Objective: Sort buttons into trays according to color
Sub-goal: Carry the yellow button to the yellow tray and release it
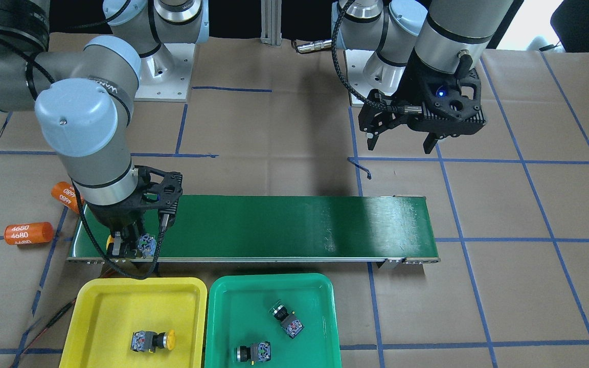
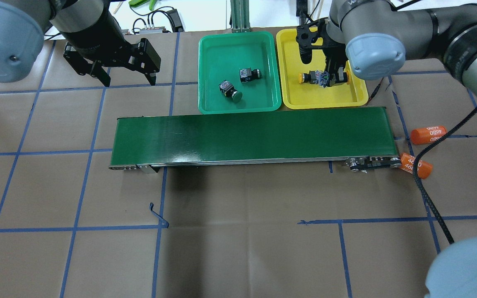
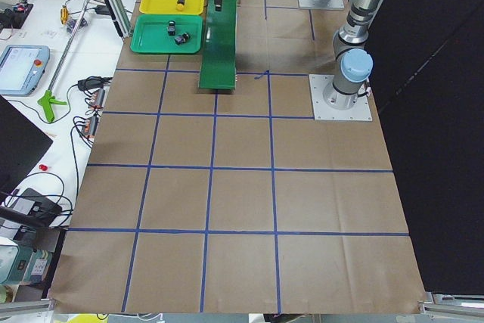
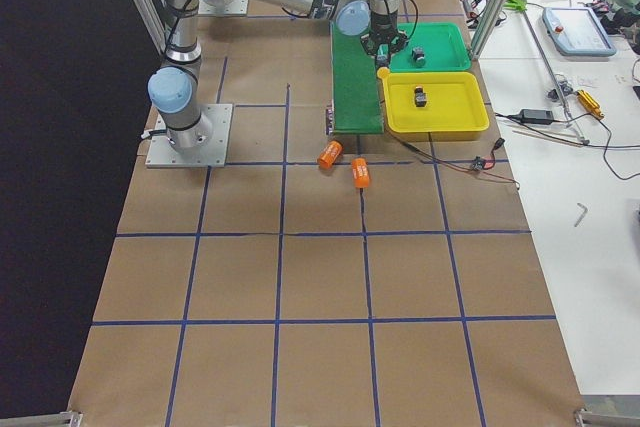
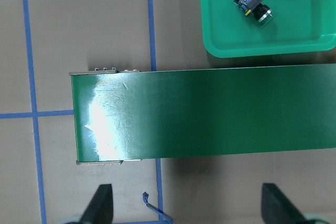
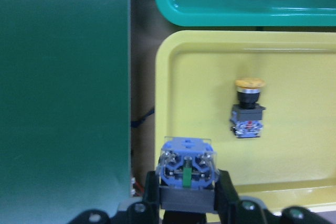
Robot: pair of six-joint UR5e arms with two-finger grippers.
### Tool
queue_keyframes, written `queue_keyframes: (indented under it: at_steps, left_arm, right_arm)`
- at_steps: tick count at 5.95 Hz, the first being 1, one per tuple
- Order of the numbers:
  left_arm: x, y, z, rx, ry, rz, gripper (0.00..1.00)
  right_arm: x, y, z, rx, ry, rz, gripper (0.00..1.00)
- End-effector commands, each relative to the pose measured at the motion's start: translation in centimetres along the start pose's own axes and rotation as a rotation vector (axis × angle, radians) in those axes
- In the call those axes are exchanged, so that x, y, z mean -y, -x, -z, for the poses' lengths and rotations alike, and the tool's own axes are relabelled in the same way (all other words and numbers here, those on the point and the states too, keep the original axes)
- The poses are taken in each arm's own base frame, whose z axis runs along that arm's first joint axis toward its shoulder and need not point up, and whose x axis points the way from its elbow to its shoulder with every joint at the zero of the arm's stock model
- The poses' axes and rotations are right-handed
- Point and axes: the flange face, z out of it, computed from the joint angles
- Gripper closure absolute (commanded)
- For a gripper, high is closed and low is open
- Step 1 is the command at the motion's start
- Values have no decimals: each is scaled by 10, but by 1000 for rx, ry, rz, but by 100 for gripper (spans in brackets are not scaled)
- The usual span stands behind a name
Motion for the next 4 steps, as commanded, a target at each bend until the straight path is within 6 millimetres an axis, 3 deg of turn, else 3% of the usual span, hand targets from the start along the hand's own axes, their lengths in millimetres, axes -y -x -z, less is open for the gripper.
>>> queue_keyframes:
  at_steps: [1,2,3,4]
  left_arm:
    - [0,0,0,0,0,0,1]
    - [0,1,-1,0,2,1,1]
    - [0,1,-2,0,3,0,1]
    - [0,1,-2,0,2,0,1]
  right_arm:
    - [6,-85,-37,-35,-9,8,82]
    - [12,-121,-60,-57,-43,9,82]
    - [15,-141,-90,-52,-46,8,82]
    - [17,-140,-105,-32,-53,7,73]
